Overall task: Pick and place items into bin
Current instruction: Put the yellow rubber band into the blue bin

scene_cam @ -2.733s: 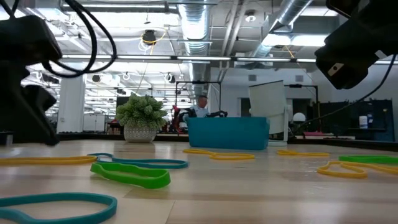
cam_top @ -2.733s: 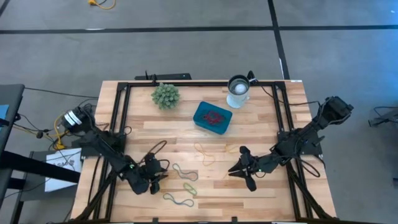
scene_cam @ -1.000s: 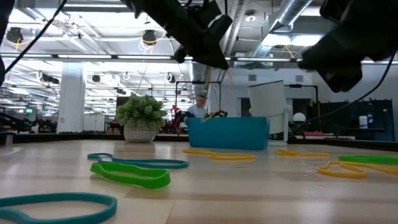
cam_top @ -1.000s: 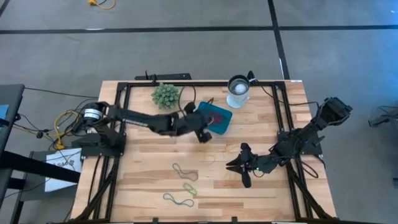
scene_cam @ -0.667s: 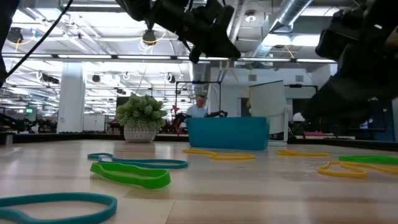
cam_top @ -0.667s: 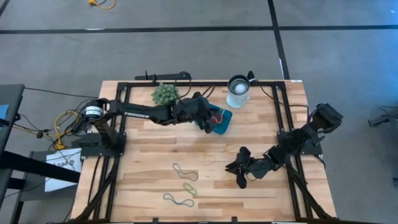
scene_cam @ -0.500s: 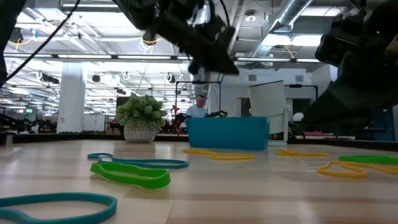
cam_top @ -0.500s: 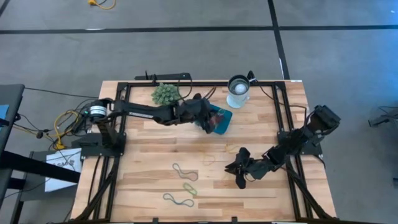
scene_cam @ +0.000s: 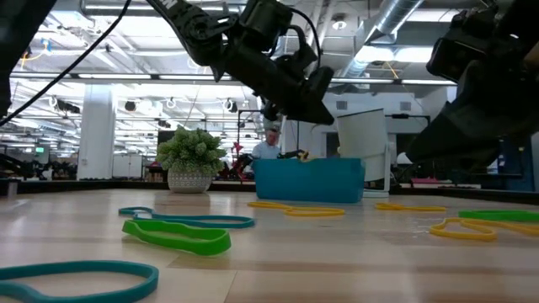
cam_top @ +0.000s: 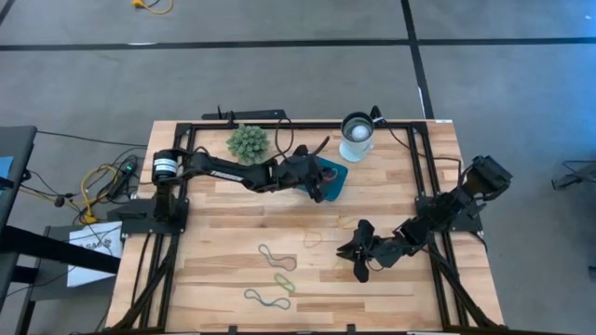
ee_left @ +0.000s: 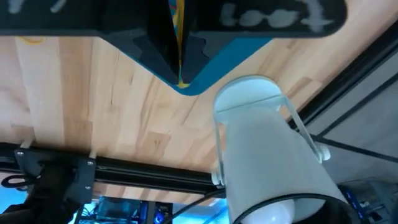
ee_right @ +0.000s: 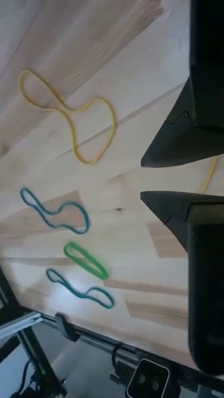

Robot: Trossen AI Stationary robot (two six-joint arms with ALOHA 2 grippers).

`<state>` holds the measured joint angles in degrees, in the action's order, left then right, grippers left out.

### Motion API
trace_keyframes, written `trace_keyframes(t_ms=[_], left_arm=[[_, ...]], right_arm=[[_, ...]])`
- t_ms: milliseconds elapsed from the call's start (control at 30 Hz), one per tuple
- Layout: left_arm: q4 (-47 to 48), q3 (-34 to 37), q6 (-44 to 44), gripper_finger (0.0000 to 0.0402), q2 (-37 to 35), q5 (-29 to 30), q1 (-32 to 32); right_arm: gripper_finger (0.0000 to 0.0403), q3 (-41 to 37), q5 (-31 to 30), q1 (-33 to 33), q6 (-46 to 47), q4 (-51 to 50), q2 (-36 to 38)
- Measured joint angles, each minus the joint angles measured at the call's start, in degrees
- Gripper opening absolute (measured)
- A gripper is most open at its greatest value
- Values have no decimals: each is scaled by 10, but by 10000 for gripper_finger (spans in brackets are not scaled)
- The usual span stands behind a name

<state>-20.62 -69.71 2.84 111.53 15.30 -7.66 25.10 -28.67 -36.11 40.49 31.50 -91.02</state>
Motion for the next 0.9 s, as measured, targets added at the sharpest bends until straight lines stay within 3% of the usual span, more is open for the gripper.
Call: trace_keyframes(t_ms=[433, 567, 767, 900], left_arm=[[-17, 1, 22, 117, -6, -69, 9], [-18, 1, 6, 121, -43, -95, 24], [52, 0, -27, 107, -137, -96, 45], [196, 0, -28, 99, -199, -95, 60]], right_arm=[[66, 0, 3, 2, 0, 2, 0], [66, 0, 58, 2, -22, -17, 29], [66, 1, 64, 11, -25, -165, 136], [65, 1, 11, 27, 17, -295, 207]])
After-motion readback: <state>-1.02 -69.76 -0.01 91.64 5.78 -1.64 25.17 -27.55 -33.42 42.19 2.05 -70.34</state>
